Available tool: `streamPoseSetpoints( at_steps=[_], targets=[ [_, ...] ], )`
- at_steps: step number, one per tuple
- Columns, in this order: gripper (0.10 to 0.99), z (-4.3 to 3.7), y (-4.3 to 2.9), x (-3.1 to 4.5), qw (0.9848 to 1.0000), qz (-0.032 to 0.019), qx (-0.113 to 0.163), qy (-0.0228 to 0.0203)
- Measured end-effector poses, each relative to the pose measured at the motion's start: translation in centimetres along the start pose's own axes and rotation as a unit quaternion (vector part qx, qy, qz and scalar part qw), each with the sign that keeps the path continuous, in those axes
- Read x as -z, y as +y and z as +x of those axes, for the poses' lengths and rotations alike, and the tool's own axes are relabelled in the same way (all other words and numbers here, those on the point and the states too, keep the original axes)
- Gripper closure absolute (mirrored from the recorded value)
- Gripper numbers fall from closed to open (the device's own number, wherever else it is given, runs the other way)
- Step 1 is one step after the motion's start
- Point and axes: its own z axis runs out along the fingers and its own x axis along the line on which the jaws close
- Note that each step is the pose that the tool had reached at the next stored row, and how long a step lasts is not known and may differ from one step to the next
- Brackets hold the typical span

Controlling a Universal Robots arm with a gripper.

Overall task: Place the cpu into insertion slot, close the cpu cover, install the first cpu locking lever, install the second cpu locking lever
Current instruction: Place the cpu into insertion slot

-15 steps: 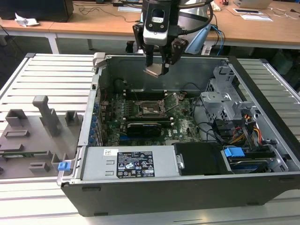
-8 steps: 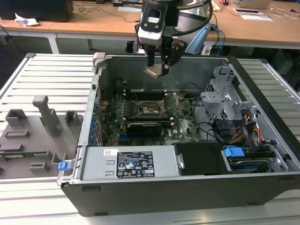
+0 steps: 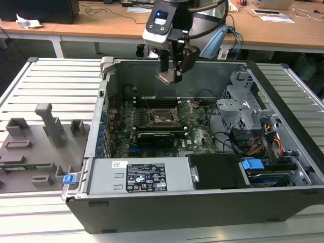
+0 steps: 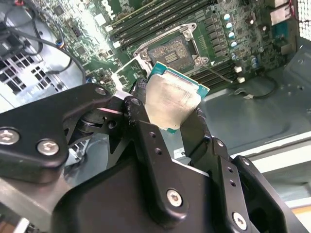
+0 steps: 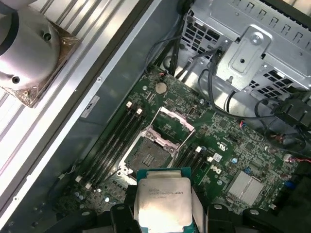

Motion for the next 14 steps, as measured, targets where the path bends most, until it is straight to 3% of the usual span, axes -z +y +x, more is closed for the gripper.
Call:
streamPoseSetpoints(
  at_steps=[7, 14],
  targets=[
    [0.557, -0.01, -0.05, -0.57, 0.9997, -0.0001, -0.023, -0.0022],
    [0.557, -0.01, -0.14, -1.68, 0.9990, 0.0008, -0.045, -0.0046]
  ],
)
